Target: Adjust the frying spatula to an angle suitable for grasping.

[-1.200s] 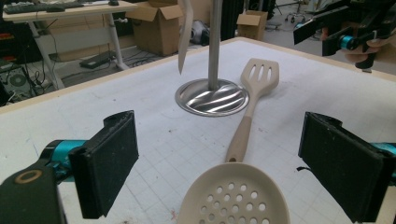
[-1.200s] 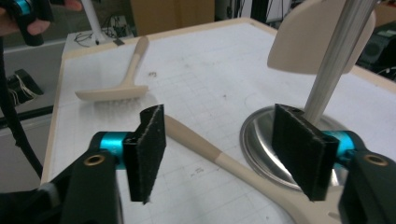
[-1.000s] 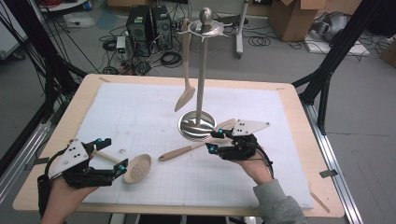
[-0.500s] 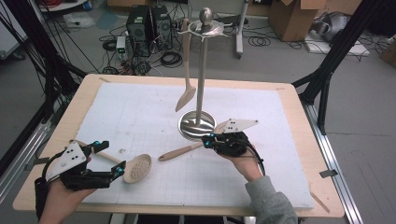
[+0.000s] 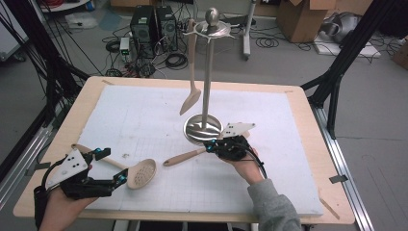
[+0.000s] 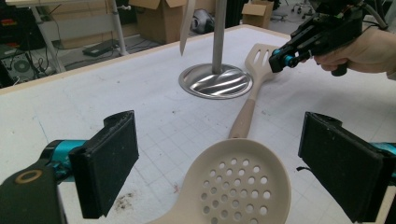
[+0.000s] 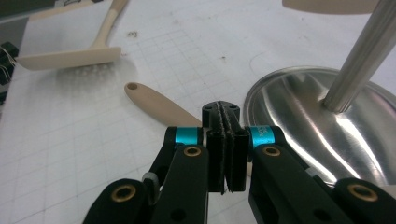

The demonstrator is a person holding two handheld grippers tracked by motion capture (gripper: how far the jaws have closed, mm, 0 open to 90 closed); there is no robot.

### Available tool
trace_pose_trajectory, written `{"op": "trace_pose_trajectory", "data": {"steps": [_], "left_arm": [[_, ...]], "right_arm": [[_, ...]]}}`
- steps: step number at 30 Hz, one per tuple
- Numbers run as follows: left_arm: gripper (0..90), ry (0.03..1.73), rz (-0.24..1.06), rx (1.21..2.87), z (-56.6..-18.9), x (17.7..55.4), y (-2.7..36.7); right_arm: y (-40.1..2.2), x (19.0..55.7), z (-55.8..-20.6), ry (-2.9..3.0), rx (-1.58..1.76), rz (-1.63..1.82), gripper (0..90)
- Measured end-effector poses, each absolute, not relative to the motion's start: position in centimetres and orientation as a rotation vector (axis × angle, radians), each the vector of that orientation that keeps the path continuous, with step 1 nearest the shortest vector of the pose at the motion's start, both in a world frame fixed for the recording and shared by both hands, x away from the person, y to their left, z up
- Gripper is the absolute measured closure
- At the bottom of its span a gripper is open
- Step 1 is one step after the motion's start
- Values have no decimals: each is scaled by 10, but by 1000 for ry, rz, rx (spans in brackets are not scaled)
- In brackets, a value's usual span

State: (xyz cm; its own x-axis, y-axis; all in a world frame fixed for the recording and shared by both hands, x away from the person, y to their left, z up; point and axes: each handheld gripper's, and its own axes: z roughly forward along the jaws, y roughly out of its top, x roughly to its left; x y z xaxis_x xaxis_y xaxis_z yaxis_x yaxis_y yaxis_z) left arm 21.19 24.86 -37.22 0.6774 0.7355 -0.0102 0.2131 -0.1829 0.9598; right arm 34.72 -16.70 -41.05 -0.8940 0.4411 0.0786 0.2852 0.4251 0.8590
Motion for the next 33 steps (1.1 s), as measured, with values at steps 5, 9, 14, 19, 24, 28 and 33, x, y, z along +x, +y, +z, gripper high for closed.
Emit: {"op": "trace_pose_trajectory", "data": {"steps": [5, 9, 14, 19, 24, 28, 33], "left_arm": [[124, 769, 562, 1737, -373, 211, 250], [124, 774, 560, 1735, -373, 210, 251], [124, 774, 558, 1745, -375, 210, 251], [124, 773, 555, 1749, -376, 210, 250], [124, 780, 553, 1747, -377, 209, 250], [124, 778, 552, 1750, -377, 209, 251], [124, 778, 549, 1753, -377, 209, 250]], "right_arm": [[-160, 352, -418, 2540, 659, 1426, 895], [-157, 355, -422, 2544, 665, 1407, 896], [-155, 362, -429, 2552, 702, 1373, 896], [-154, 367, -434, 2549, 735, 1353, 896], [-153, 371, -438, 2552, 751, 1336, 895], [-150, 372, -439, 2551, 751, 1317, 896], [-146, 374, -441, 2557, 754, 1289, 896]]}}
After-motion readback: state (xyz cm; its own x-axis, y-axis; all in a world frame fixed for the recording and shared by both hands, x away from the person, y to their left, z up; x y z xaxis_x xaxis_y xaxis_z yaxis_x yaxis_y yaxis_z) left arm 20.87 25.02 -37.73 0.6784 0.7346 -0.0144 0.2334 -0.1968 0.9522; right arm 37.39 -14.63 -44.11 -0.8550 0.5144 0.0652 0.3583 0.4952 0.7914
